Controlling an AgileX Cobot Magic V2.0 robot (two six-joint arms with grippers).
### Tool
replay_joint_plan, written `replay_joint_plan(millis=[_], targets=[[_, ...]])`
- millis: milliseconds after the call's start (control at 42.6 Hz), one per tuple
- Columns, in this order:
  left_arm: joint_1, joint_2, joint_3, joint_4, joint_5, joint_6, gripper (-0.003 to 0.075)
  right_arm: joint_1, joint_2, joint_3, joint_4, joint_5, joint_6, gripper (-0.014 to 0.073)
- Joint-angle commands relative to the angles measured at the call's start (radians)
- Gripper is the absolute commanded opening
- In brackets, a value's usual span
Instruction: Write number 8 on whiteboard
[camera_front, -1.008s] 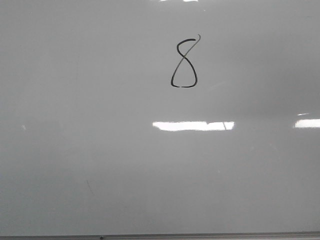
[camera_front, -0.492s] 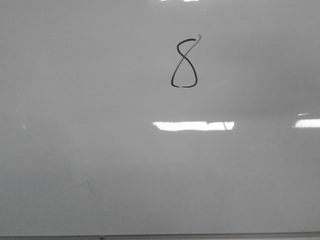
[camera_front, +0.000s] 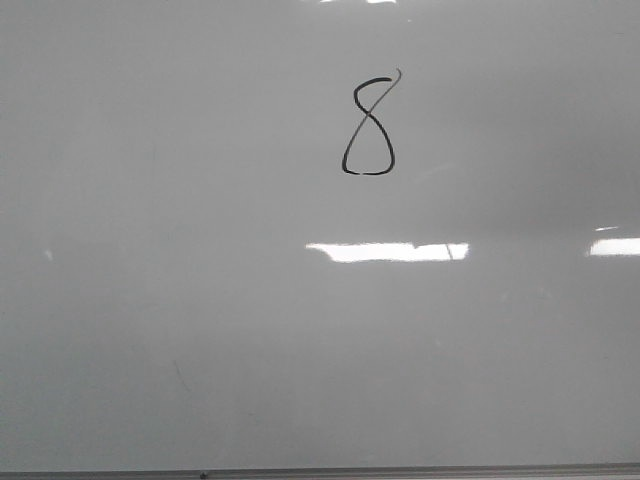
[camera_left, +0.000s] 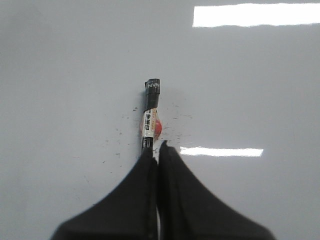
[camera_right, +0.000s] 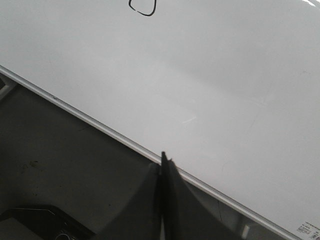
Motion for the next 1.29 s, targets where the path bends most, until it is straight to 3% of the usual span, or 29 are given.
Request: replay_joint_plan(millis=[0,141,235,516,797,1008,1266], targets=[[-0.008,-0.013,0.013,-0.01,-0.084,0.0,-0.0021,-0.002,0.003,-0.023,-0.026,-0.057,0.0,-0.007],[-0.008,-0.013,0.013,-0.01,-0.084,0.0,-0.0021,-0.008,-0.025,-0.004,-0.03,-0.065,0.0,-0.007],[-0.008,-0.013,0.013,-0.01,-0.084,0.0,-0.0021,-0.069,-0.08,0.052,-0.022,-0.122,-0.003,-0.0067],[-0.008,-0.013,0.013,-0.01,-0.084,0.0,-0.0021,-0.368,-0.368,0.397,0.095,-0.518,-0.202,-0.0067],[-0.008,-0.013,0.013,-0.01,-0.084,0.0,-0.0021,-0.599,-0.558,0.697,0.124,-0.813,-0.205,-0.0069],[-0.008,-0.013,0.013,-0.01,-0.084,0.0,-0.0021,-0.643,-0.572,0.83,0.124,-1.089,-0.204,-0.0069],[-0.008,-0.013,0.013,-0.01,-0.084,0.0,-0.0021,-0.66,-0.585,0.828,0.142,-1.098,-0.166,-0.0069]])
